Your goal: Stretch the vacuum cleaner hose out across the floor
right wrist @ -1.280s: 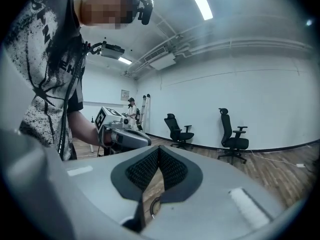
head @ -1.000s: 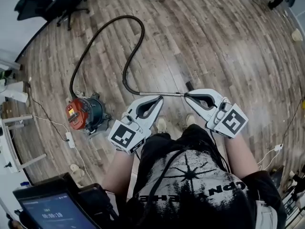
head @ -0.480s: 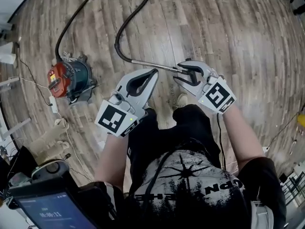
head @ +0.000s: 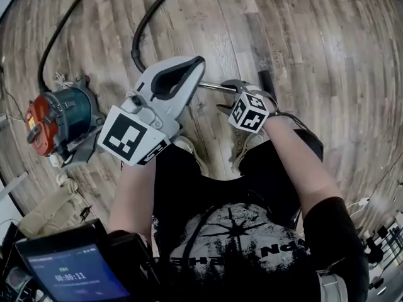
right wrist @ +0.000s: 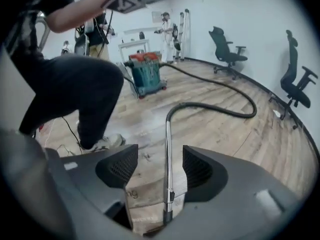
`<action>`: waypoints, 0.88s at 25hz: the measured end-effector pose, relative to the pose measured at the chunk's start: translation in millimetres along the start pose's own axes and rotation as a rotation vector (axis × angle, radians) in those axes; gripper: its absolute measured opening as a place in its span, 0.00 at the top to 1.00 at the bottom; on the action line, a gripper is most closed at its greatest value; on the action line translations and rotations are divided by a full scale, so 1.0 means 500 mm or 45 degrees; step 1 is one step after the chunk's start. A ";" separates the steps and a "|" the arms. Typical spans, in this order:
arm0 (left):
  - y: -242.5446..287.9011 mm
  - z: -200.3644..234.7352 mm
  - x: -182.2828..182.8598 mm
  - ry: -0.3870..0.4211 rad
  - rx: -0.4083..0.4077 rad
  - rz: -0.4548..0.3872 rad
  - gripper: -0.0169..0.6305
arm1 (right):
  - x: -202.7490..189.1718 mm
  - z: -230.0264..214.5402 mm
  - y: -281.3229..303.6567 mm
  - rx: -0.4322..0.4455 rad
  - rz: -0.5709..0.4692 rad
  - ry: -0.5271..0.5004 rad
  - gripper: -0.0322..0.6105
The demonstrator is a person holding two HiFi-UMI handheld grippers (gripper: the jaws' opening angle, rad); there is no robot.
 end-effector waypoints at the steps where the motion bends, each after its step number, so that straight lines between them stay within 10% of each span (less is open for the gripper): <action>1: 0.001 0.015 -0.043 -0.009 0.008 -0.004 0.97 | -0.038 0.008 0.070 0.012 0.048 -0.013 0.52; 9: -0.067 0.036 -0.248 -0.086 0.122 0.003 0.97 | -0.266 0.016 0.426 0.025 0.386 -0.072 0.52; 16: -0.165 0.024 -0.299 -0.141 0.329 0.026 0.97 | -0.362 0.033 0.525 -0.004 0.534 -0.100 0.71; 22: -0.185 0.024 -0.309 -0.194 0.383 -0.014 0.97 | -0.361 0.036 0.536 -0.011 0.554 -0.138 0.66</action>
Point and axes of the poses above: the fingertips, and each gripper's own axes: y forward along the fingers, z to its left, x out of its top, the point moved 5 cm from there along -y, backward along the fingers, and after that the axes turned 13 degrees about -x, right-handed, at the moved point
